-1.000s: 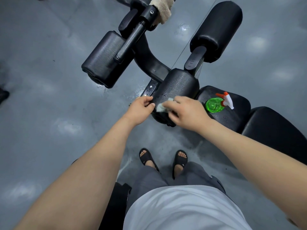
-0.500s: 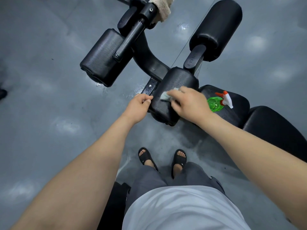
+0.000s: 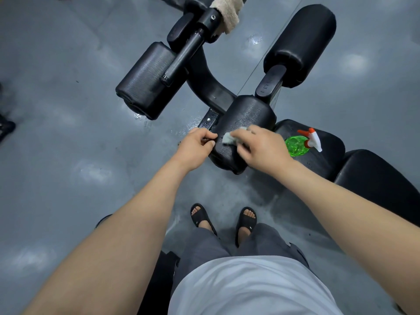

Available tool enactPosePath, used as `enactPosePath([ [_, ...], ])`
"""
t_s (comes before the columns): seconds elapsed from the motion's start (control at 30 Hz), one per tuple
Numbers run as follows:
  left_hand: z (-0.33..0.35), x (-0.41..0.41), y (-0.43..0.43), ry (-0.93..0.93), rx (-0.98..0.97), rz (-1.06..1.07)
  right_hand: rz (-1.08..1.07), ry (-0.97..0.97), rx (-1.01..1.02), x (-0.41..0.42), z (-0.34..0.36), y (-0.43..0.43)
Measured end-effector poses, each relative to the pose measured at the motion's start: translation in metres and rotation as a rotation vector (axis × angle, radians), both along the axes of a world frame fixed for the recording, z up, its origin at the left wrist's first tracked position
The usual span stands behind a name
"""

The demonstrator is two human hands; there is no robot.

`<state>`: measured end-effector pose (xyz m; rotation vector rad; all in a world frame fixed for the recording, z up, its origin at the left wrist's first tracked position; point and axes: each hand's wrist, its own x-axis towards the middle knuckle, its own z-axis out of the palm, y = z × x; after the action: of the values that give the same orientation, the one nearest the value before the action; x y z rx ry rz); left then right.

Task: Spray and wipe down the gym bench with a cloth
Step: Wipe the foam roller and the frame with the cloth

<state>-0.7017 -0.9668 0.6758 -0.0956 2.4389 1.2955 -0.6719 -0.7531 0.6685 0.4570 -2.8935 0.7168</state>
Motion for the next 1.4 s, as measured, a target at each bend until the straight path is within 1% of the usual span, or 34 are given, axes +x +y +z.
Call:
enactPosePath([
  [0.07, 0.0, 0.0, 0.0, 0.001, -0.002, -0.002, -0.104, -0.022, -0.005, -0.007, 0.002, 0.001],
  [0.1, 0.0, 0.0, 0.0, 0.001, -0.004, -0.004, -0.106, -0.035, -0.015, -0.006, 0.002, 0.0],
  [0.13, 0.0, 0.001, 0.0, 0.001, -0.006, -0.009, -0.067, -0.042, -0.031, -0.003, 0.003, -0.003],
  [0.23, -0.001, 0.0, -0.001, 0.001, -0.026, -0.013, 0.172, -0.062, -0.052, 0.016, 0.003, -0.011],
  [0.3, 0.001, -0.002, 0.0, -0.014, -0.02, -0.007, 0.255, -0.063, -0.021, 0.023, 0.002, -0.011],
  [0.37, 0.004, -0.003, 0.001, -0.027, -0.016, -0.005, 0.221, -0.027, 0.037, 0.017, 0.0, -0.007],
  [0.5, 0.009, -0.004, 0.002, -0.053, -0.015, 0.0, -0.028, 0.012, 0.013, -0.007, -0.001, 0.002],
  [0.57, 0.01, -0.004, 0.003, -0.056, -0.024, 0.002, -0.145, -0.01, 0.017, -0.018, 0.001, 0.006],
  [0.6, 0.011, -0.003, 0.003, -0.057, -0.025, 0.004, -0.165, -0.027, 0.019, -0.021, 0.003, 0.007],
  [0.67, 0.012, -0.004, 0.004, -0.065, -0.035, 0.003, -0.098, -0.035, 0.005, -0.016, 0.003, 0.003],
  [0.77, 0.016, -0.007, 0.003, -0.092, -0.074, 0.0, 0.142, -0.053, -0.027, 0.004, 0.003, -0.005],
  [0.83, 0.017, -0.009, 0.003, -0.112, -0.08, 0.004, 0.2, -0.043, 0.002, 0.006, 0.002, -0.005],
  [0.9, 0.017, -0.01, 0.002, -0.123, -0.095, -0.001, 0.164, -0.016, 0.038, -0.002, 0.003, -0.004],
  [0.97, 0.017, -0.01, 0.001, -0.125, -0.101, 0.007, 0.063, -0.01, 0.073, -0.015, 0.005, -0.005],
  [1.03, 0.017, -0.01, 0.002, -0.126, -0.094, 0.026, -0.037, -0.044, 0.103, -0.026, 0.008, -0.006],
  [1.07, 0.018, -0.01, 0.002, -0.128, -0.096, 0.03, -0.038, -0.06, 0.106, -0.028, 0.01, -0.008],
  [1.1, 0.019, -0.009, 0.004, -0.132, -0.099, 0.031, 0.006, -0.069, 0.104, -0.026, 0.011, -0.01],
  [1.17, 0.022, -0.009, 0.005, -0.141, -0.11, 0.02, 0.166, -0.079, 0.072, -0.018, 0.011, -0.014],
  [1.23, 0.021, -0.011, 0.006, -0.106, -0.132, -0.013, 0.26, -0.071, 0.048, -0.009, 0.009, -0.01],
  [1.3, 0.017, -0.013, 0.006, -0.063, -0.173, -0.053, 0.246, -0.029, 0.056, -0.01, 0.007, -0.002],
  [1.4, 0.018, -0.016, 0.008, -0.048, -0.232, -0.069, 0.136, 0.014, 0.046, -0.019, 0.0, 0.011],
])
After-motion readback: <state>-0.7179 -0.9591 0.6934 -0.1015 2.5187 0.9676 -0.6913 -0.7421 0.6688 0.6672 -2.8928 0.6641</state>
